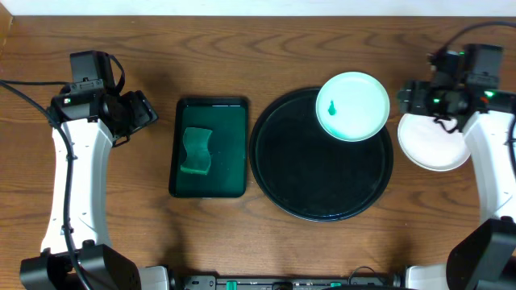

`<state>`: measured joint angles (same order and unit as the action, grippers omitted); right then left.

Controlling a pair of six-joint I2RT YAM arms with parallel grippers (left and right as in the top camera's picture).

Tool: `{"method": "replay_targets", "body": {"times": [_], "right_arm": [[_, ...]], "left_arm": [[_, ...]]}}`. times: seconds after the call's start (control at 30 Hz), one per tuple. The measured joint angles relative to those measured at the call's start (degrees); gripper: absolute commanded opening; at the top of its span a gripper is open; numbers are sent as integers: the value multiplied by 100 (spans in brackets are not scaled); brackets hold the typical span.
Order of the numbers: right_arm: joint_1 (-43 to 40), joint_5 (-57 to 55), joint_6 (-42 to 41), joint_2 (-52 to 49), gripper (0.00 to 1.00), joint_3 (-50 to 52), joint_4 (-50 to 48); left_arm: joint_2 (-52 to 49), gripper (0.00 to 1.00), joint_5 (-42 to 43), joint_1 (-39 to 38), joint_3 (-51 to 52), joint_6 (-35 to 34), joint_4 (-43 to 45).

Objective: Clean dirty plates on tray and stack at the side
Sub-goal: 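Release the white plate and move the right gripper to the remaining pale green plate, then grasp the pale green plate rim and slide it to the black tray center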

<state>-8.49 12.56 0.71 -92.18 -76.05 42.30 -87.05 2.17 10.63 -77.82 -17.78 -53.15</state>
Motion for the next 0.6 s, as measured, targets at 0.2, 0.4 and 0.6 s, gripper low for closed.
{"method": "replay_targets", "body": {"times": [0.2, 0.4, 0.6], "right_arm": [[321, 7, 549, -9, 58, 7, -149], [549, -269, 1091, -260, 42, 11, -236], [662, -732, 1211, -811, 40, 20, -509]], "left_arm": [[0, 80, 0, 0, 0, 0, 0], [0, 80, 0, 0, 0, 0, 0], [0, 80, 0, 0, 0, 0, 0]]}}
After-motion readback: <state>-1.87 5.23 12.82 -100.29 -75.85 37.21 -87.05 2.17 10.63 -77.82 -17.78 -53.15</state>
